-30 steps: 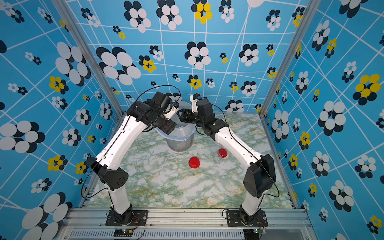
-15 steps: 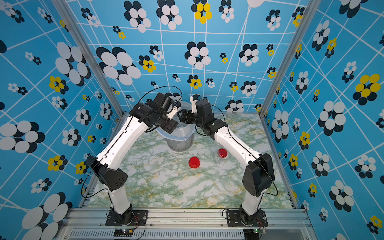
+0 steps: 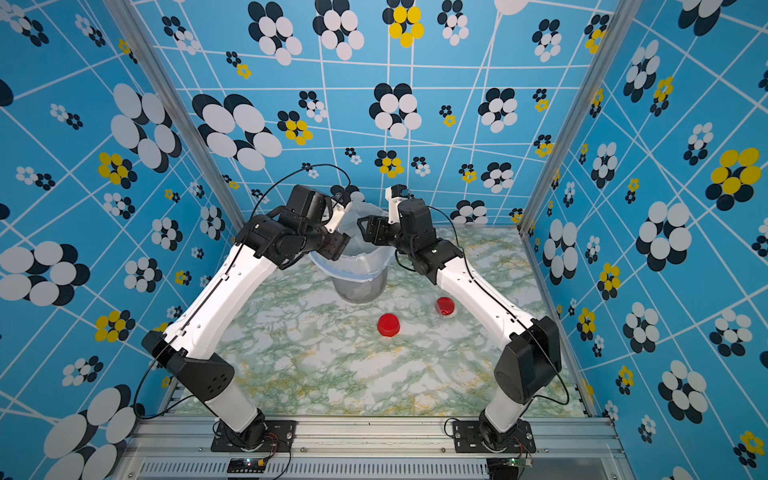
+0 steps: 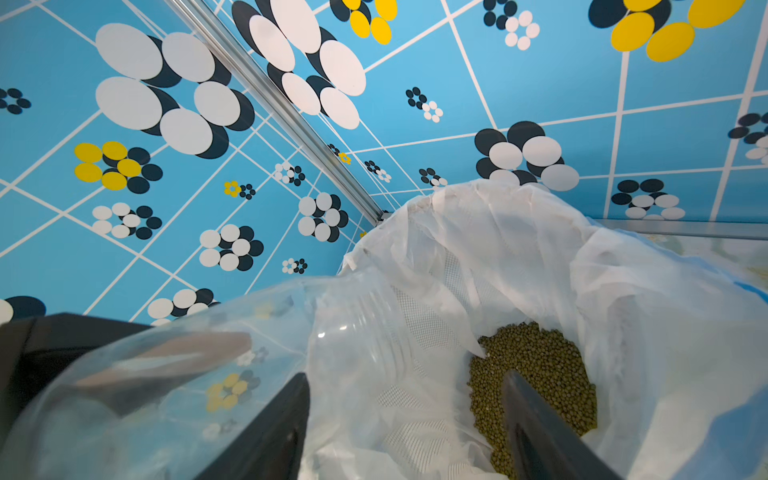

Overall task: Empty moldy mung beans from jars
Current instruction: Pour the moldy mung beans from the jar into the trash bin.

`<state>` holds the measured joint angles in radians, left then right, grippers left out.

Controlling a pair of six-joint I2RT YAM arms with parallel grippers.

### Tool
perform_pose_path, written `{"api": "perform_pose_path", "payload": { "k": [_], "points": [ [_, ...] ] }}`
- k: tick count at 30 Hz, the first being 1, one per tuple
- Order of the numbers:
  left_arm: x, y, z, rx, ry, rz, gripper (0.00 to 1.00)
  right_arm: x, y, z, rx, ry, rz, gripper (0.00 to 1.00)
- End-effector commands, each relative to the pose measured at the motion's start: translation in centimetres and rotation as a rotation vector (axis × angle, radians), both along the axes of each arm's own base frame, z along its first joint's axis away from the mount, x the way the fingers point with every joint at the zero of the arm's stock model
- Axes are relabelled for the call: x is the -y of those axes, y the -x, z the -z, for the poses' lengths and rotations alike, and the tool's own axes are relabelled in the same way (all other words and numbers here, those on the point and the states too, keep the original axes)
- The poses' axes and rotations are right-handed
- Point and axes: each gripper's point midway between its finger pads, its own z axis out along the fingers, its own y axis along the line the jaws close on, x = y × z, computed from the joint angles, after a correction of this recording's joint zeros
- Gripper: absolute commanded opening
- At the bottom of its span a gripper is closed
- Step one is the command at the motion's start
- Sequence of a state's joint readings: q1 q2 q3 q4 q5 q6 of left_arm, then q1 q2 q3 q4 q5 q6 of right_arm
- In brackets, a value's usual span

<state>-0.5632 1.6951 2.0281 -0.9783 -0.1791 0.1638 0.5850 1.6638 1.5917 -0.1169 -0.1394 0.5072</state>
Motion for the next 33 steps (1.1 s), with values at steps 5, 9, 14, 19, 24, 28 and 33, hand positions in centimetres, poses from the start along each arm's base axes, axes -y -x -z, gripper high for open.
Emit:
{"api": "perform_pose_path", "payload": {
  "k": [5,9,14,19,24,28,33],
  "points": [
    [-0.2,0.2,-2.2,0.047,0.049,-0.020,0.65,0.9,1.1,0.1,0.027,0.035,0.021,0.77],
    [-0.2,0.7,-2.8,0.062,0.074,-0.007,0.65,1.5,1.7,-0.1,0.036,0.040,0.031,0.78],
    [-0.3,1.9,-3.5,0.077,0.141,0.023,0.65,2.1,2.8,-1.8,0.024,-0.028,0.025,0.80],
    [0.0,3.2,-4.0,0.132,0.234,0.064,0.65,2.7,5.2,-4.7,0.044,-0.129,-0.015,0.84],
    [1.1,4.9,-5.1,0.187,0.374,0.125,0.65,2.8,7.6,-5.8,-0.006,-0.311,-0.059,0.90],
    [1.9,5.7,-6.4,0.240,0.437,0.158,0.64,1.9,9.6,-6.3,-0.035,-0.370,-0.109,0.90],
    [3.9,6.8,-7.4,0.323,0.514,0.207,0.64,0.8,10.6,-6.9,-0.055,-0.436,-0.139,0.91]
  ]
}}
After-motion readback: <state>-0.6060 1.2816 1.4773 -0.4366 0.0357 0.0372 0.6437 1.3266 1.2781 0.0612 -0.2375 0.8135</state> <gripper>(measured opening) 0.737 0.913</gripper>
